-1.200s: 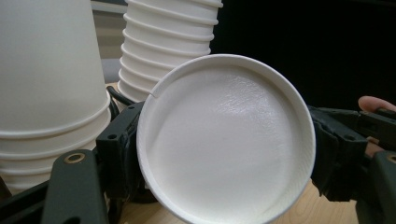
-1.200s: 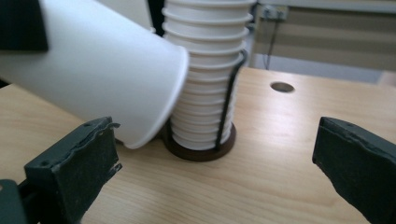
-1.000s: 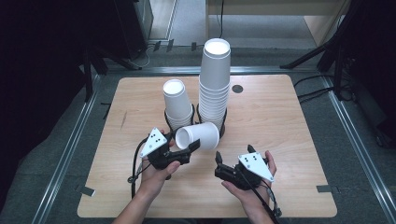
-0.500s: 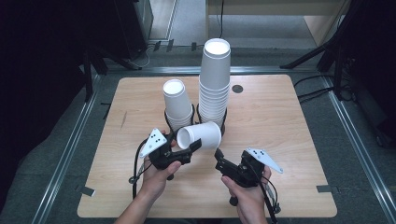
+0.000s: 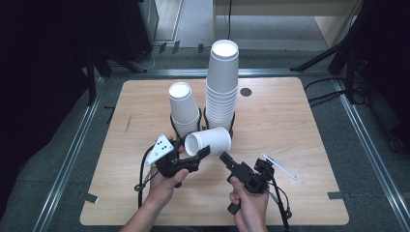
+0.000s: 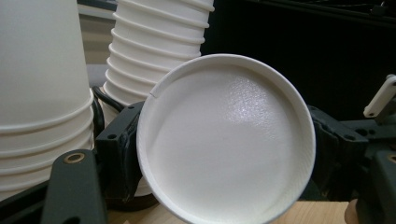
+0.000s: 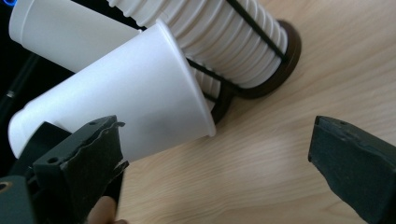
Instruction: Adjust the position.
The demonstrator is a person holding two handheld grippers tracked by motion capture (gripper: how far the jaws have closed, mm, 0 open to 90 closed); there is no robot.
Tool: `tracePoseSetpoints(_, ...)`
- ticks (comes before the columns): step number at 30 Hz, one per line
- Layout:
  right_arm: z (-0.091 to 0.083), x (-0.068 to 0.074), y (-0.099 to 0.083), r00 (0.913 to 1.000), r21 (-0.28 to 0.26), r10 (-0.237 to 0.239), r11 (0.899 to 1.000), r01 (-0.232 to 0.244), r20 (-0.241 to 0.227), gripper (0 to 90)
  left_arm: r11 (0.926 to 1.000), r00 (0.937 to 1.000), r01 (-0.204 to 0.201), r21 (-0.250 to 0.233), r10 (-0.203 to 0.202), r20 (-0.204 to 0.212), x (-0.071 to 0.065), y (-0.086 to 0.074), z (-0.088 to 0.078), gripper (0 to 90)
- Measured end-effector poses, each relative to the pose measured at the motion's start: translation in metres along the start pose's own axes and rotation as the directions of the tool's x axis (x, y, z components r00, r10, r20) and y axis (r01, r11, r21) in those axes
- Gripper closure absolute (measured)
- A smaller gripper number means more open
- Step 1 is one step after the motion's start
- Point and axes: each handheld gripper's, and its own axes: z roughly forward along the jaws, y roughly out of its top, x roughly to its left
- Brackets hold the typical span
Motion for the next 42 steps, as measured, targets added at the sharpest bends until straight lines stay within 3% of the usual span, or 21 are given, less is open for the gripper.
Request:
tracePoseSetpoints(1, 0.000, 0.000, 0.001, 0.9980, 0.016, 0.059, 0.998, -0.059, -0.020, 2.5, 1.0000, 1.0000, -0.001, 0.000, 0.001, 0.001, 0.000, 0.000, 0.000, 24.4)
tracePoseSetpoints(2, 0.000, 0.000, 0.001, 0.9980, 0.016, 0.059, 0.998, -0.059, -0.020, 2.5, 1.0000, 1.0000, -0.001, -0.002, 0.001, 0.000, -0.001, -0.001, 0.000, 24.4)
tracePoseSetpoints(6, 0.000, 0.002, 0.003, 0.9821, 0.046, 0.174, 0.984, -0.171, -0.072, 3.1, 1.0000, 1.0000, -0.001, -0.003, 0.001, 0.001, -0.002, -0.003, 0.001, 24.4)
tracePoseSetpoints(10, 0.003, 0.003, 0.002, 0.9544, 0.087, 0.283, 0.957, -0.276, -0.094, 4.0, 1.0000, 1.0000, -0.002, -0.006, 0.002, 0.002, -0.002, -0.004, 0.002, 24.4)
tracePoseSetpoints(13, 0.005, 0.003, 0.000, 0.9267, 0.113, 0.358, 0.931, -0.346, -0.114, 4.3, 0.9999, 1.0000, -0.004, -0.010, 0.004, 0.002, -0.003, -0.005, 0.002, 24.3)
tracePoseSetpoints(15, 0.007, 0.003, 0.000, 0.9011, 0.130, 0.413, 0.908, -0.397, -0.131, 4.5, 0.9999, 1.0000, -0.005, -0.010, 0.005, 0.002, -0.003, -0.005, 0.002, 24.3)
tracePoseSetpoints(16, 0.008, 0.003, 0.000, 0.8934, 0.133, 0.428, 0.902, -0.411, -0.138, 4.7, 0.9999, 1.0000, -0.006, -0.010, 0.006, 0.002, -0.003, -0.006, 0.002, 24.4)
tracePoseSetpoints(17, 0.010, 0.003, 0.000, 0.8665, 0.156, 0.474, 0.878, -0.453, -0.155, 4.8, 0.9999, 1.0000, -0.006, -0.011, 0.006, 0.002, -0.003, -0.006, 0.002, 24.4)
tracePoseSetpoints(18, 0.010, 0.003, 0.000, 0.8665, 0.156, 0.474, 0.878, -0.453, -0.155, 4.8, 0.9999, 1.0000, -0.007, -0.011, 0.007, 0.002, -0.003, -0.006, 0.002, 24.4)
tracePoseSetpoints(19, 0.013, 0.003, 0.000, 0.8429, 0.173, 0.508, 0.859, -0.482, -0.176, 4.7, 0.9999, 1.0000, -0.004, -0.011, 0.004, 0.001, -0.004, -0.007, 0.002, 24.4)
tracePoseSetpoints(20, 0.013, 0.003, 0.000, 0.8429, 0.173, 0.508, 0.859, -0.482, -0.176, 4.7, 0.9999, 1.0000, -0.004, -0.011, 0.004, 0.002, -0.004, -0.007, 0.002, 24.4)
tracePoseSetpoints(24, 0.020, 0.003, 0.000, 0.7994, 0.194, 0.571, 0.819, -0.540, -0.186, 4.7, 0.9998, 0.9999, -0.009, -0.016, 0.009, 0.004, -0.005, -0.007, 0.002, 24.4)
tracePoseSetpoints(25, 0.022, 0.003, 0.000, 0.7966, 0.197, 0.576, 0.815, -0.545, -0.182, 4.7, 0.9998, 0.9999, -0.011, -0.017, 0.011, 0.002, -0.006, -0.007, 0.002, 24.4)
tracePoseSetpoints(28, 0.027, 0.004, -0.002, 0.7720, 0.213, 0.609, 0.791, -0.574, -0.181, 4.6, 0.9996, 0.9998, -0.019, -0.018, 0.019, 0.000, -0.007, -0.008, 0.002, 24.4)
tracePoseSetpoints(29, 0.028, 0.003, -0.002, 0.7685, 0.213, 0.614, 0.787, -0.578, -0.182, 4.6, 0.9996, 0.9998, -0.021, -0.018, 0.021, -0.001, -0.007, -0.008, 0.002, 24.4)
tracePoseSetpoints(32, 0.033, 0.003, -0.003, 0.7454, 0.219, 0.640, 0.767, -0.604, -0.186, 4.6, 0.9993, 0.9995, -0.031, -0.018, 0.031, -0.005, -0.008, -0.009, 0.003, 24.4)
tracePoseSetpoints(36, 0.036, 0.003, -0.003, 0.7251, 0.224, 0.659, 0.751, -0.621, -0.199, 4.6, 0.9991, 0.9993, -0.038, -0.016, 0.038, -0.004, -0.009, -0.009, 0.003, 24.4)
tracePoseSetpoints(37, 0.036, 0.003, -0.003, 0.7249, 0.222, 0.659, 0.751, -0.622, -0.199, 4.6, 0.9991, 0.9992, -0.040, -0.017, 0.039, -0.002, -0.009, -0.009, 0.003, 24.4)
tracePoseSetpoints(40, 0.039, 0.002, -0.002, 0.7079, 0.225, 0.677, 0.735, -0.639, -0.201, 4.6, 0.9990, 0.9991, -0.043, -0.015, 0.043, -0.002, -0.010, -0.009, 0.003, 24.4)
tracePoseSetpoints(41, 0.039, 0.001, -0.001, 0.7077, 0.227, 0.678, 0.734, -0.640, -0.199, 4.6, 0.9989, 0.9990, -0.045, -0.014, 0.045, -0.001, -0.010, -0.010, 0.003, 24.4)
tracePoseSetpoints(42, 0.040, 0.001, -0.001, 0.6996, 0.228, 0.685, 0.728, -0.647, -0.202, 4.6, 0.9987, 0.9988, -0.049, -0.014, 0.048, -0.002, -0.011, -0.010, 0.003, 24.4)
